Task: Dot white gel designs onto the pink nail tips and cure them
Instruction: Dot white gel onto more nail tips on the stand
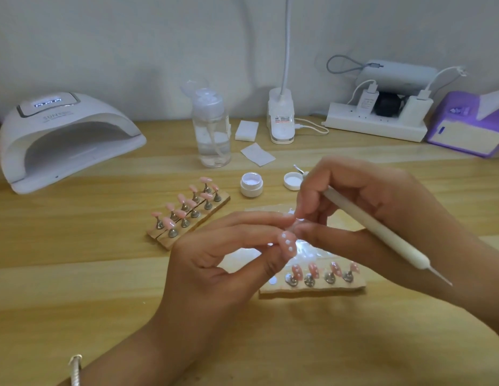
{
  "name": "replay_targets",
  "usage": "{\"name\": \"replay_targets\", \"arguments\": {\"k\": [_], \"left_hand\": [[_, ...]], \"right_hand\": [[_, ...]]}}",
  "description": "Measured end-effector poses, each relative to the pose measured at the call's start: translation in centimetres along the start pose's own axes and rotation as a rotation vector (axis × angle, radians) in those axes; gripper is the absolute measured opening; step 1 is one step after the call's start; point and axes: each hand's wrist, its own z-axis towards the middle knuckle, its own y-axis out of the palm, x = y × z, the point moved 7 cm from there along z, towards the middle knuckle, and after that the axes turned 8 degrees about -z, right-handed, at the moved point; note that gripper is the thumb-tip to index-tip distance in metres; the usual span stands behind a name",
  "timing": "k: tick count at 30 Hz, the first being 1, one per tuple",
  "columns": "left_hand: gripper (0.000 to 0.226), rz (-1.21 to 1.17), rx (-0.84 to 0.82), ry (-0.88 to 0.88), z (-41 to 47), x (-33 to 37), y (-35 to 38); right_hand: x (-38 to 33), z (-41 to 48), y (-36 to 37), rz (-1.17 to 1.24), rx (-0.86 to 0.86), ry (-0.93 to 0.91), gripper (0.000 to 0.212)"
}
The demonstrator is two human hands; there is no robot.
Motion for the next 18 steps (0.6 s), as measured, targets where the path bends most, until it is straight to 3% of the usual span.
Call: {"name": "replay_targets", "arguments": {"k": [6, 11, 18], "left_hand": [[0.009, -0.096, 0.002, 0.016, -0.2, 0.4, -0.1], [0.010, -0.088, 0.011, -0.003, -0.2, 0.4, -0.1], [0.005, -0.068, -0.013, -0.014, 0.0, -0.1, 0.0]], "right_hand": [[0.8, 0.2, 0.2, 0.106, 0.064, -0.001, 0.020], [2.3, 0.0, 1.5, 0.299, -0.047, 0.145, 0.015], [2.9, -0.1, 0.8, 0.419, 0.061, 0.237, 0.017]]}}
